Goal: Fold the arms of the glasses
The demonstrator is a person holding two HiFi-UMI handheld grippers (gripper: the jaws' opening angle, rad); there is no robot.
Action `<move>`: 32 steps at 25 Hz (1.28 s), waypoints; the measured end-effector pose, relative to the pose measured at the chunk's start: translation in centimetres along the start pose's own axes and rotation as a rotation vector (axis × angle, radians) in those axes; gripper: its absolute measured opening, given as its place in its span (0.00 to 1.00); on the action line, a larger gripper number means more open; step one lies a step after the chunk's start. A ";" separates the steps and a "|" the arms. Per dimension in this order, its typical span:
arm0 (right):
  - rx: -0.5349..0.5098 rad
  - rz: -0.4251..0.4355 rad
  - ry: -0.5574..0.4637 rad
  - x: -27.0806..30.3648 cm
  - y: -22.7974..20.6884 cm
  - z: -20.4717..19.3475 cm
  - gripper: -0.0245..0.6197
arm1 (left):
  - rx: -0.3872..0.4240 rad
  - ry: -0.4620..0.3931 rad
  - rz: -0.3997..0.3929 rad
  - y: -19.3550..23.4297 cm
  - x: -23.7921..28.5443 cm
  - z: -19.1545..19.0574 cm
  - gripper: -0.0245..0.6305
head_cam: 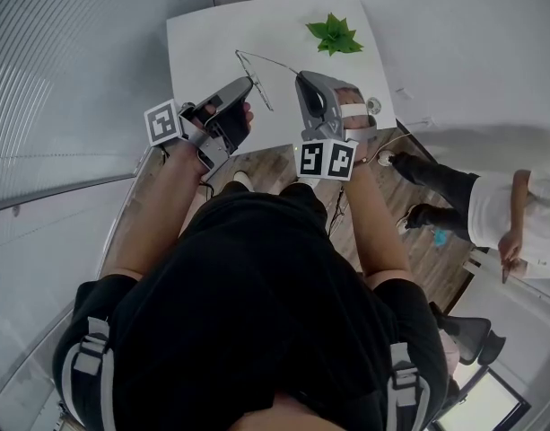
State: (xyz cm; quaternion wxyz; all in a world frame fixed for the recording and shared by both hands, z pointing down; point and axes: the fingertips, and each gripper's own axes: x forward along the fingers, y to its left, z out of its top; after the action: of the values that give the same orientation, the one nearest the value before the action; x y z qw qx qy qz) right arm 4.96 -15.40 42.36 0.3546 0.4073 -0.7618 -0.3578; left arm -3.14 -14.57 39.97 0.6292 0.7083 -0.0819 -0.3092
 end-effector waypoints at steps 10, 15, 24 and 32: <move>0.007 0.025 -0.042 -0.8 1.3 2.0 0.10 | 0.011 -0.018 0.002 -0.2 0.0 0.7 0.06; 0.016 0.051 -0.063 -1.3 2.6 3.1 0.10 | 0.009 -0.023 0.000 -0.1 0.0 0.8 0.06; 0.024 0.065 -0.087 -1.5 3.4 4.0 0.10 | 0.009 -0.026 -0.006 -0.4 0.0 0.9 0.06; 0.027 0.076 -0.102 -1.6 4.0 4.7 0.11 | 0.004 -0.022 -0.009 -0.6 0.1 1.0 0.06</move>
State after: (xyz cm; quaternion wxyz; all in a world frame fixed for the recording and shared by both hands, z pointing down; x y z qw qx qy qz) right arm 0.27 -11.10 42.98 0.3231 0.3642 -0.7985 -0.3540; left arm -3.75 -15.30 39.41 0.6254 0.7066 -0.0863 -0.3195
